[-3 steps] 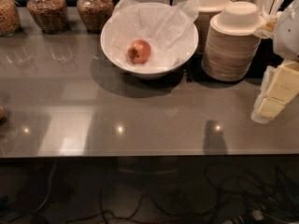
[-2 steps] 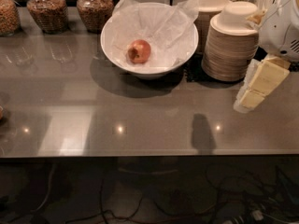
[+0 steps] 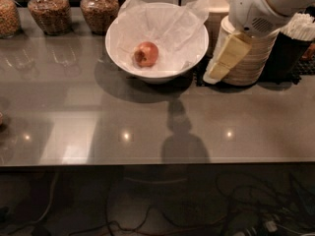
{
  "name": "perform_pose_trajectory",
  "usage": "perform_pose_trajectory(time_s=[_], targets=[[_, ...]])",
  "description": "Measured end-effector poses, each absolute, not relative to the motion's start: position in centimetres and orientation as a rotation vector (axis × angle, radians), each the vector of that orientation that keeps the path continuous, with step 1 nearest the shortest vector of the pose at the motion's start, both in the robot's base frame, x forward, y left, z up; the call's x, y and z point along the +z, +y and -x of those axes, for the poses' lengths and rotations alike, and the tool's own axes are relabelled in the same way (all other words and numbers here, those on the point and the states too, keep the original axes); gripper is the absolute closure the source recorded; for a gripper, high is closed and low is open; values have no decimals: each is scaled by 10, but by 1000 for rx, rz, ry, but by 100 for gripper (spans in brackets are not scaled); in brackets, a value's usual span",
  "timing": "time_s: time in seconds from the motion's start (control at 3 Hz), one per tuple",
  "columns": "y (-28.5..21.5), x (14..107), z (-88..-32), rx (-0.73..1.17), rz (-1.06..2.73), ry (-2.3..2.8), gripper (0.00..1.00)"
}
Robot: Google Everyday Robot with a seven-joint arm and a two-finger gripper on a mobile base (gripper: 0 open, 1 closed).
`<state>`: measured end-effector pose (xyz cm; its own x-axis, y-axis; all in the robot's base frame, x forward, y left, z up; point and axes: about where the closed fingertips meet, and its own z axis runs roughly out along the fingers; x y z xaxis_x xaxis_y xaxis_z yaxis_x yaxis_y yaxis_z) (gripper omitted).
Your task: Pick apple from white bowl
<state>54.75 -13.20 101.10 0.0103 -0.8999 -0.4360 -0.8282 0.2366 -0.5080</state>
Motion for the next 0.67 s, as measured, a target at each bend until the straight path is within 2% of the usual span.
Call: perform_pose_trajectory(time_s=[0.67], targets=[[-81, 1026, -622, -150, 1591, 1689, 0]])
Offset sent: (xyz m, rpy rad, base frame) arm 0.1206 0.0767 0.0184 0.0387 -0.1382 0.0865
